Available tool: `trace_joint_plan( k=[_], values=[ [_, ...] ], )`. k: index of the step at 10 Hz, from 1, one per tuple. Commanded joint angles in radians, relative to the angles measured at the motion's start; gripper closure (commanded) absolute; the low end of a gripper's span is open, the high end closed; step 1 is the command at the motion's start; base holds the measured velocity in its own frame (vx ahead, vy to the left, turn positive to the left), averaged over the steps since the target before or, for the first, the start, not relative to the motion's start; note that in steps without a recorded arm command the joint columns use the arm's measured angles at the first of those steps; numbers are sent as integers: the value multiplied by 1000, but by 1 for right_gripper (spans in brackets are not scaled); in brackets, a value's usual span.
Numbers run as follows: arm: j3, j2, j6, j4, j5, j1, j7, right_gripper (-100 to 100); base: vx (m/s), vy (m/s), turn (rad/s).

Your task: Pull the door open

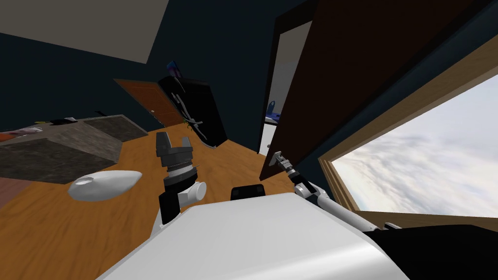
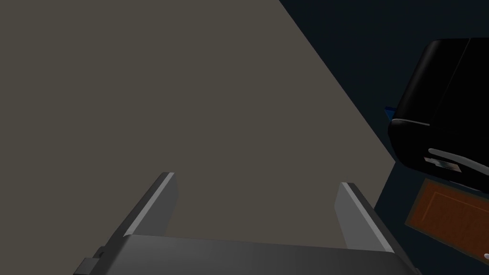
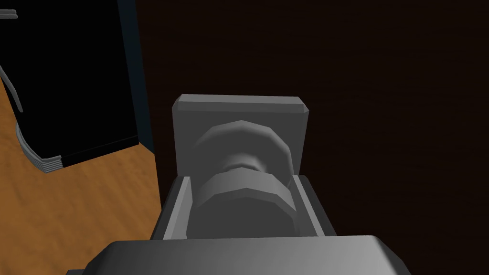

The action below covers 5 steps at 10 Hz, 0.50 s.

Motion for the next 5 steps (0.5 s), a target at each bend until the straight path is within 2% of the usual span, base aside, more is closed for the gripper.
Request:
trace_joint_plan(
  k=[1, 3, 4, 5],
  values=[
    [25, 8, -31, 26, 14, 2, -9, 100, 43, 28, -24],
    [45, -8, -97, 48, 32, 27, -23, 100, 50, 34, -23],
    [45, -8, -97, 48, 32, 27, -23, 100, 39, 30, -37],
    [56, -16, -133, 60, 42, 40, -30, 100, 50, 34, -14]
  ],
)
